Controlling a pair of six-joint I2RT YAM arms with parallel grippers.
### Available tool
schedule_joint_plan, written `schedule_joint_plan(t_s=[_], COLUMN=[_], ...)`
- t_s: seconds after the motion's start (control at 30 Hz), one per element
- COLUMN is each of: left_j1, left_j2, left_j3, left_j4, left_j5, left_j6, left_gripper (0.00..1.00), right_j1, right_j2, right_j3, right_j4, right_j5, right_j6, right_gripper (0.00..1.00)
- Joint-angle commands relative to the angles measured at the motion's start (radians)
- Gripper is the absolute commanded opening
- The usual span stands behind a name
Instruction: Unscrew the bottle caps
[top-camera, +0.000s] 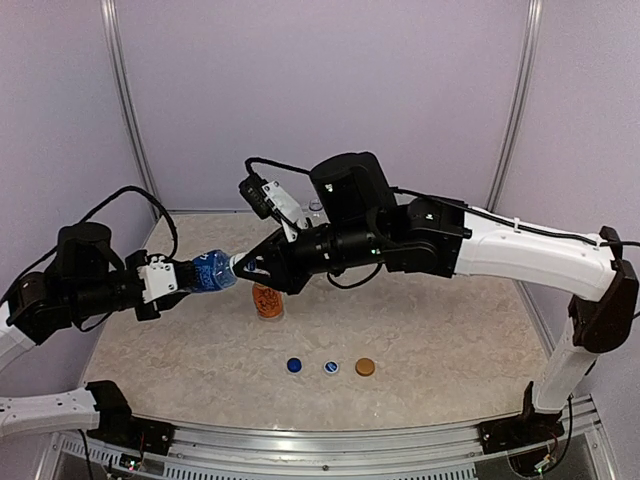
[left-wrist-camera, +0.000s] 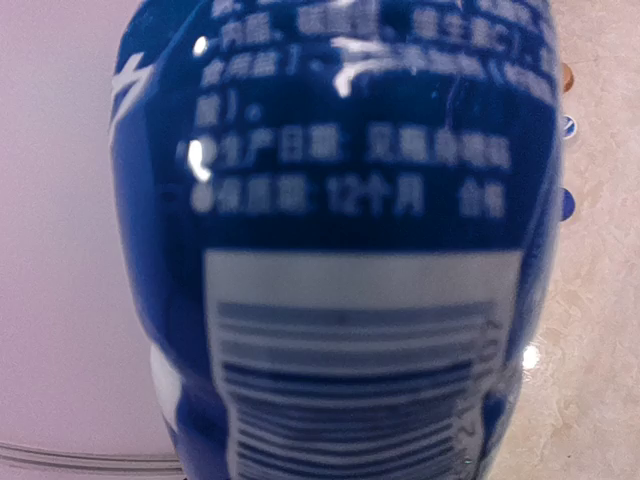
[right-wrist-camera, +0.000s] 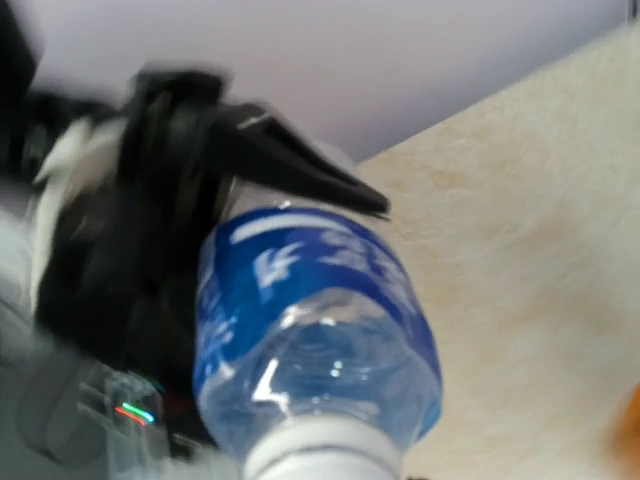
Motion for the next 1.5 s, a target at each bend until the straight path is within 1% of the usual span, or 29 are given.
schedule_joint_plan(t_s=[0.0,0.1,0.13,0.2,0.23,0.3,0.37,0.4,0.5,0.6,0.7,0.8,0.83,0.9,0.93,0.97,1.0,1.03,1.07,1.1,1.13,1.2,1.27,1.3,1.37,1.43,1.47], left_j1=[-0.008,-0.011,-0.012,-0.015,-0.016,-0.016,-0.019,-0.020,-0.022,-0.024,-0.024,-0.024,-0.024,-0.023,-0.024,-0.024,-0.024,-0.024,-0.024,-0.022,-0.022,-0.016,-0.003,0.002,0.005,0.006,0.006], left_j2=[0.002,0.011,0.011,0.010,0.012,0.012,0.010,0.008,0.008,0.004,0.001,-0.005,-0.007,-0.010,-0.009,-0.009,-0.008,-0.008,-0.009,-0.008,-0.009,-0.007,-0.008,-0.009,-0.008,-0.006,-0.005], left_j3=[0.074,0.094,0.096,0.097,0.097,0.093,0.085,0.080,0.065,0.052,0.048,0.046,0.047,0.054,0.057,0.060,0.061,0.063,0.062,0.061,0.059,0.054,0.043,0.034,0.009,-0.014,-0.024], left_j4=[-0.273,-0.384,-0.408,-0.430,-0.441,-0.458,-0.469,-0.471,-0.474,-0.474,-0.468,-0.435,-0.420,-0.401,-0.397,-0.395,-0.394,-0.390,-0.383,-0.373,-0.361,-0.317,-0.244,-0.204,-0.111,-0.028,0.004], left_j5=[0.236,0.295,0.302,0.299,0.297,0.292,0.285,0.281,0.273,0.260,0.257,0.248,0.245,0.245,0.246,0.246,0.243,0.238,0.233,0.226,0.219,0.196,0.162,0.140,0.080,0.026,-0.003], left_j6=[-0.043,-0.014,-0.002,0.015,0.027,0.051,0.065,0.068,0.072,0.075,0.073,0.047,0.037,0.024,0.020,0.017,0.013,0.009,0.004,-0.003,-0.017,-0.048,-0.067,-0.070,-0.055,-0.028,-0.017], left_gripper=[0.24,0.25,0.25,0.25,0.25,0.25,0.25,0.25,0.25,0.25,0.25,0.25,0.25,0.25,0.25,0.25,0.25,0.25,0.25,0.24,0.24,0.25,0.25,0.25,0.25,0.25,0.25], right_j1=[0.223,0.341,0.367,0.403,0.409,0.413,0.414,0.415,0.425,0.437,0.440,0.440,0.440,0.440,0.440,0.441,0.440,0.440,0.440,0.441,0.440,0.440,0.432,0.418,0.366,0.290,0.225], right_j2=[0.017,0.005,0.005,0.010,0.014,0.023,0.039,0.047,0.072,0.086,0.080,0.066,0.060,0.053,0.051,0.049,0.046,0.043,0.039,0.028,0.016,-0.013,-0.049,-0.065,-0.099,-0.137,-0.158], right_j3=[0.014,-0.125,-0.181,-0.293,-0.340,-0.418,-0.494,-0.511,-0.494,-0.484,-0.493,-0.516,-0.521,-0.516,-0.511,-0.505,-0.502,-0.499,-0.499,-0.498,-0.493,-0.460,-0.394,-0.349,-0.276,-0.241,-0.236], right_j4=[-0.110,0.017,0.091,0.313,0.430,0.657,0.933,1.002,1.057,1.032,1.018,1.049,1.044,1.005,0.978,0.958,0.949,0.945,0.940,0.922,0.887,0.763,0.570,0.474,0.340,0.279,0.271], right_j5=[0.339,0.664,0.772,0.941,0.996,1.053,1.067,1.063,1.042,1.033,1.018,0.991,0.989,0.991,0.993,0.995,0.996,1.000,1.002,1.004,1.006,0.989,0.919,0.862,0.713,0.546,0.459], right_j6=[-0.686,-1.082,-1.220,-1.512,-1.689,-1.957,-2.200,-2.296,-2.387,-2.409,-2.384,-2.327,-2.305,-2.250,-2.221,-2.191,-2.167,-2.141,-2.115,-2.079,-2.022,-1.843,-1.567,-1.395,-1.080,-0.810,-0.631], right_gripper=[0.00,0.00,0.00,0.00,0.00,0.00,0.00,0.00,0.00,0.00,0.00,0.00,0.03,0.29,0.48,0.69,0.83,0.92,0.96,0.99,0.99,0.99,0.99,0.99,0.99,0.99,0.99])
